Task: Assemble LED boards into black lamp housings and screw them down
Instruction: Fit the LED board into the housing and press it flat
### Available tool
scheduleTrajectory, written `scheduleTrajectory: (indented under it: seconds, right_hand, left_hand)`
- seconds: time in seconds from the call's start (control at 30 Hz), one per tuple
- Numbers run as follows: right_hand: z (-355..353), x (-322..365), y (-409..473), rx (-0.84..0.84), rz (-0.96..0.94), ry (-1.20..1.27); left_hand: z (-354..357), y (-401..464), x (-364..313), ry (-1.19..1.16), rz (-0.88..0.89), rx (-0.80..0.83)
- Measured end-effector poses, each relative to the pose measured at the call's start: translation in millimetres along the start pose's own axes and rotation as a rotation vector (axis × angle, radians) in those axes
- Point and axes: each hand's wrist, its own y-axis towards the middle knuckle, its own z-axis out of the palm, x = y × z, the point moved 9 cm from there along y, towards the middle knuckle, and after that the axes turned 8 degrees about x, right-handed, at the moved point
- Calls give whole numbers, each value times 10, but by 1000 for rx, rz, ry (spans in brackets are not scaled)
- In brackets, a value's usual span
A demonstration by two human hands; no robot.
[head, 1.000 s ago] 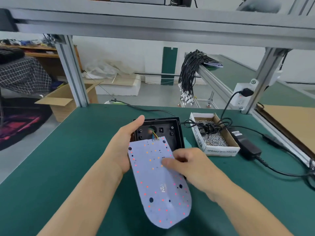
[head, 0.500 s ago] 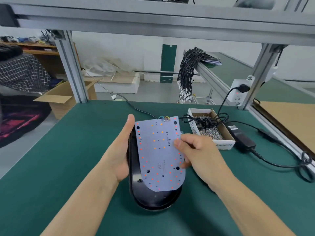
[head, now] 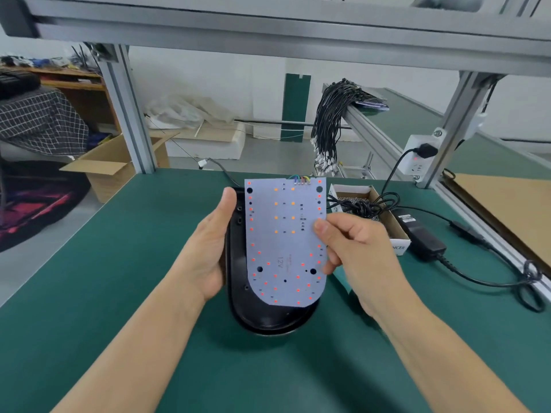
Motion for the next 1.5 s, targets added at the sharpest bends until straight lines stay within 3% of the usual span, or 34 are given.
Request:
scheduleTrajectory:
  seconds: [0.1, 0.53, 0.73, 0.9, 0.97, 1.0, 1.1, 1.17, 1.33, 1.5]
  right_hand:
    - [45, 44, 19, 29, -15, 42]
    - [177, 7, 9, 122, -31, -582]
    - [158, 118, 13, 44, 63, -1148]
    - [101, 194, 105, -10, 111, -1184]
    - [-55, 203, 126, -121, 97, -1097]
    - [-141, 125, 138, -141, 139, -932]
    - [45, -268, 151, 78, 291, -168]
    - [204, -377, 122, 106, 292, 162]
    - [260, -445, 121, -40, 307, 386]
    - [273, -425, 151, -115, 281, 317]
  left_hand:
    - [-21, 29, 6, 12, 1, -39]
    - [-82, 76, 152, -61, -114, -65]
    - [48, 73, 80, -14, -34, -58]
    - [8, 99, -3, 100, 39, -191]
    - [-56, 77, -49, 127, 84, -219]
    - [-85, 64, -75, 136, 107, -223]
    - [-81, 34, -117, 166, 148, -200]
    - [-40, 34, -122, 175, 144, -186]
    - [-31, 13, -123, 166, 126, -209]
    - [-110, -34, -179, 212, 195, -316]
